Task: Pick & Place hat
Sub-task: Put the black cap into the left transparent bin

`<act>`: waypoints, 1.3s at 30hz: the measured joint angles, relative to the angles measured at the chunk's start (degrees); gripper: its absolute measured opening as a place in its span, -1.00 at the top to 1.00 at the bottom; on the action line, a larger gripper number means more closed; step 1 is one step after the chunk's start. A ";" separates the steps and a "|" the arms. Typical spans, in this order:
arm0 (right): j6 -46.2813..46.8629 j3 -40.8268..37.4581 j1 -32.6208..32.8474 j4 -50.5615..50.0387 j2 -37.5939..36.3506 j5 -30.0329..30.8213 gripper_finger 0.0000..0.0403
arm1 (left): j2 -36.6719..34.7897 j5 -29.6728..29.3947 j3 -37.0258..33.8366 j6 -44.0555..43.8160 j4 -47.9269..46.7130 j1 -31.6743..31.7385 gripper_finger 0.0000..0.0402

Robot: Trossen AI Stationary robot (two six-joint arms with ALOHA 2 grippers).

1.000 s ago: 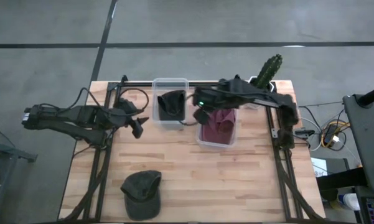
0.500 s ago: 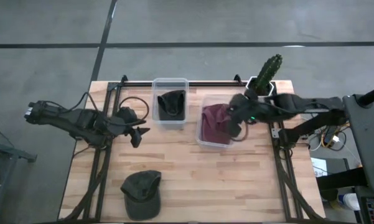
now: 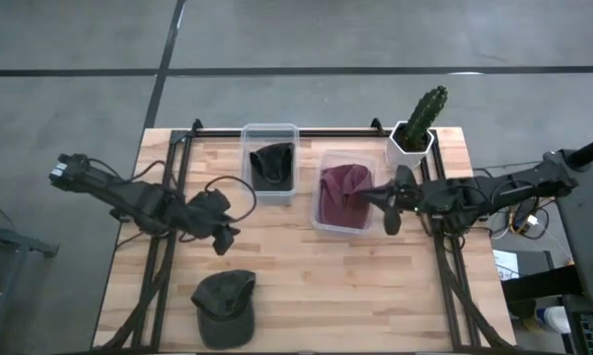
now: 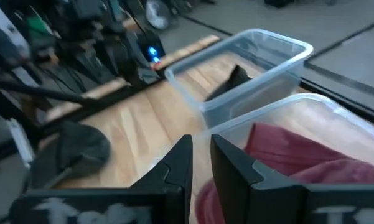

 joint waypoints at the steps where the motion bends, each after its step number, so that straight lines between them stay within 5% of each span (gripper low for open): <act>1: 0.00 -1.84 0.20 2.14 -1.09 -0.02 0.74 | 0.97 1.16 1.04 -2.20 -2.69 -0.44 0.01; 8: 0.29 -10.14 1.44 10.32 -6.24 0.00 0.74 | 5.63 9.36 5.02 -20.07 -17.68 -4.79 0.01; 29: -0.23 -11.72 3.17 11.74 -7.50 0.00 0.74 | 11.57 14.00 4.15 -68.12 -18.23 -33.67 0.01; 39: -0.03 -11.72 3.14 11.68 -7.50 -1.17 0.74 | 17.69 16.39 4.13 -72.90 -11.13 -38.11 0.01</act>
